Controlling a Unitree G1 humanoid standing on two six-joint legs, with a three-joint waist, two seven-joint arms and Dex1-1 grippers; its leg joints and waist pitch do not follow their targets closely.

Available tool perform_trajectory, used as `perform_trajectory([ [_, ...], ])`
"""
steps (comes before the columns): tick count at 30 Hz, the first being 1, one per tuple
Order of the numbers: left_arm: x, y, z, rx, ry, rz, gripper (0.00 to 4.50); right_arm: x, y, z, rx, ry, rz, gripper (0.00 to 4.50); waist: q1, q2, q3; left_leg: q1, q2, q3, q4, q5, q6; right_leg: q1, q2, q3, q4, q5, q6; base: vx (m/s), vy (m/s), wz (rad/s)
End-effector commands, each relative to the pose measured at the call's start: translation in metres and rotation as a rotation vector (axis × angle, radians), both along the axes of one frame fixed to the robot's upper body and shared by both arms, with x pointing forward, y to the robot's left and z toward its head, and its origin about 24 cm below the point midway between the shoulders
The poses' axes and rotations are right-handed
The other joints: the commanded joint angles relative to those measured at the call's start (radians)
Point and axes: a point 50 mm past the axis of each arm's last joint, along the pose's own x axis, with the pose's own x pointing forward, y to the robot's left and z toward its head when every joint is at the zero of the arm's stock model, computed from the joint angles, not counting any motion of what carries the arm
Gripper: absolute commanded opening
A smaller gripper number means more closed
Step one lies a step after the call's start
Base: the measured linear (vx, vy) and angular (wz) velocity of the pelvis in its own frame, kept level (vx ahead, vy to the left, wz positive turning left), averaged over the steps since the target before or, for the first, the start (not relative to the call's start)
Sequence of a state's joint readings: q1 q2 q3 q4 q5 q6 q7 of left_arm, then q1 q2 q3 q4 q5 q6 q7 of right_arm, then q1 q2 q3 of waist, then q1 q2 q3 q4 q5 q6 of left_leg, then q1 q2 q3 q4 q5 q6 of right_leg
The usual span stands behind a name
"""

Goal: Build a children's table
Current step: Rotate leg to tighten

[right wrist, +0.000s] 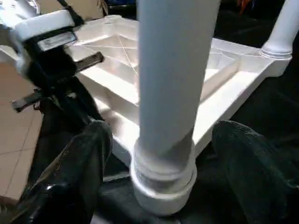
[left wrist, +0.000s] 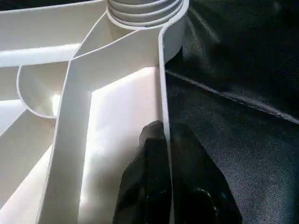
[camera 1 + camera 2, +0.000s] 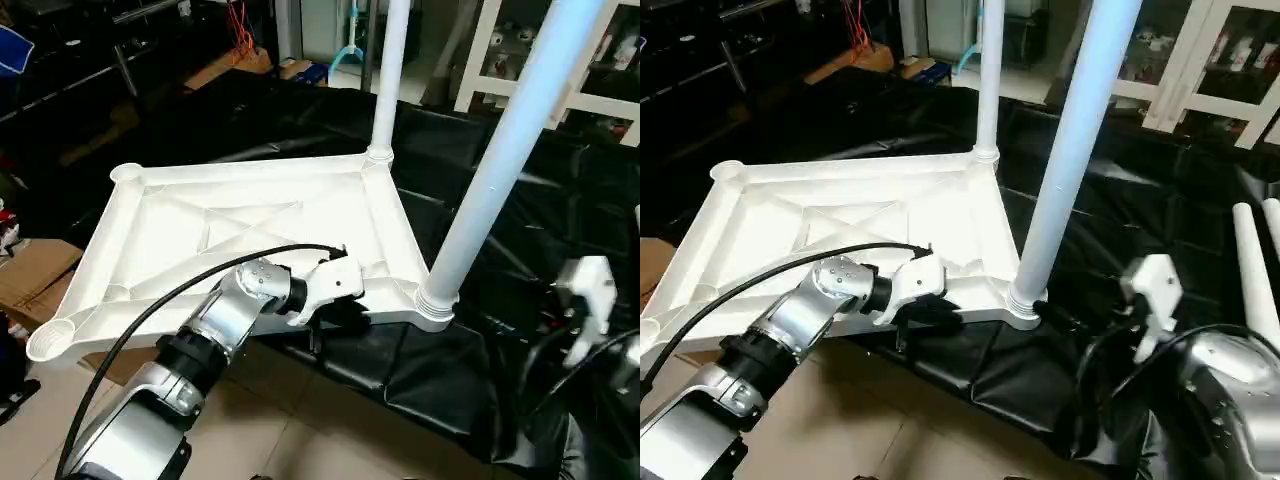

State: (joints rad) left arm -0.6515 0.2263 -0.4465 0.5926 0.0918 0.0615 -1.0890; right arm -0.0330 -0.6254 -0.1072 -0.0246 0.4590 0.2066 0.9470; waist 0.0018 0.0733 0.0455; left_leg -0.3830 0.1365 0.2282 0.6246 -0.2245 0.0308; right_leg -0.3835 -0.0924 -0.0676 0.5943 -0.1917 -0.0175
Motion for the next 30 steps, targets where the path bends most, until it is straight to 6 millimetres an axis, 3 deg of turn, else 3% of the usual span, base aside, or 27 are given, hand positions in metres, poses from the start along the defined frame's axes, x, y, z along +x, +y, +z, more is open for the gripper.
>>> perform_trajectory([
  [1,-0.008,0.001,-0.012,0.027,0.042,-0.024,0.04,0.004,0.005,-0.002,-0.007,0.013,0.026,3.77,0.001,-0.028,-0.054,0.019,0.109,-0.066,-0.088,-0.172,0.098,0.031,-0.092,0.053,-0.073,-0.167,-0.244,0.000,0.000,0.00],
  [5,-0.009,0.000,-0.012,0.027,0.042,-0.030,0.04,0.010,0.007,-0.007,-0.018,0.044,0.058,3.77,0.003,-0.029,-0.055,0.021,0.111,-0.066,-0.089,-0.162,0.091,0.030,-0.087,0.053,-0.071,-0.172,-0.237,0.000,0.000,0.00],
  [11,-0.010,0.003,-0.012,0.032,0.041,-0.032,0.01,0.019,0.006,-0.004,-0.014,0.057,0.109,3.59,0.003,-0.036,-0.057,0.017,0.109,-0.064,-0.084,-0.134,0.114,0.034,-0.090,0.053,-0.065,-0.144,-0.246,0.000,0.000,0.00],
  [22,-0.011,0.007,-0.013,0.039,0.047,-0.029,0.00,0.020,0.000,-0.002,-0.034,0.096,0.182,2.44,0.006,-0.035,-0.058,0.020,0.111,-0.064,-0.084,-0.138,0.113,0.033,-0.087,0.051,-0.065,-0.162,-0.244,0.000,0.000,0.00],
  [30,-0.011,0.007,-0.012,0.044,0.050,-0.033,0.00,0.020,0.000,-0.005,-0.039,0.137,0.235,1.94,0.010,-0.033,-0.059,0.018,0.110,-0.063,-0.080,-0.116,0.129,0.034,-0.087,0.050,-0.062,-0.135,-0.253,0.000,0.000,0.00],
])
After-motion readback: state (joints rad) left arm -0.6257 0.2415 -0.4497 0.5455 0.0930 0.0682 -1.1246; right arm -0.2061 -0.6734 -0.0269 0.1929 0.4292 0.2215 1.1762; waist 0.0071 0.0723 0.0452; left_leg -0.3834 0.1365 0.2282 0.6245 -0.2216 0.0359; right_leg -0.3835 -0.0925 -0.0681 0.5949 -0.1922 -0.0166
